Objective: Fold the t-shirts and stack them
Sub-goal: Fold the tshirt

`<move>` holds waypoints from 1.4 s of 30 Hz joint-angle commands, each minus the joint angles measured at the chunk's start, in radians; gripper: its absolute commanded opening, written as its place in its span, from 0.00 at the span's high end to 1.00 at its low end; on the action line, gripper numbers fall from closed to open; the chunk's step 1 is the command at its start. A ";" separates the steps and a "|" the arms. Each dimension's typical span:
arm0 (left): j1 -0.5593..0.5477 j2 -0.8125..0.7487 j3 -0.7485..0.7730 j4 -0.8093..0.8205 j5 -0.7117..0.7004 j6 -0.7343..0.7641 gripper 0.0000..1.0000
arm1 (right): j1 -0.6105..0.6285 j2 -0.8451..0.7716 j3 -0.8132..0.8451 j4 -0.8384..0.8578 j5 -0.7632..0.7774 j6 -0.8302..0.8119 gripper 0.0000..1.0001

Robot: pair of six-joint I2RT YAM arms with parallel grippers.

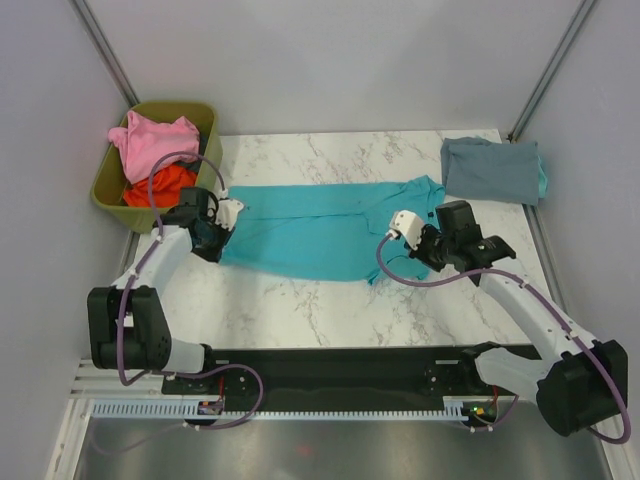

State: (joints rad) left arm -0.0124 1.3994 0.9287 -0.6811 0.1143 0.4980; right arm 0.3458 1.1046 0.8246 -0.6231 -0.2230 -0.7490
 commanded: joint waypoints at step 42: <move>0.005 0.619 0.795 -0.187 0.004 0.020 0.98 | -0.139 0.587 0.548 0.318 0.067 0.039 1.00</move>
State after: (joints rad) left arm -0.0124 1.9648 1.6337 -0.8482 0.1322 0.5568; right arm 0.2188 1.6299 1.3106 -0.3653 -0.1593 -0.7254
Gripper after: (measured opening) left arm 0.025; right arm 0.010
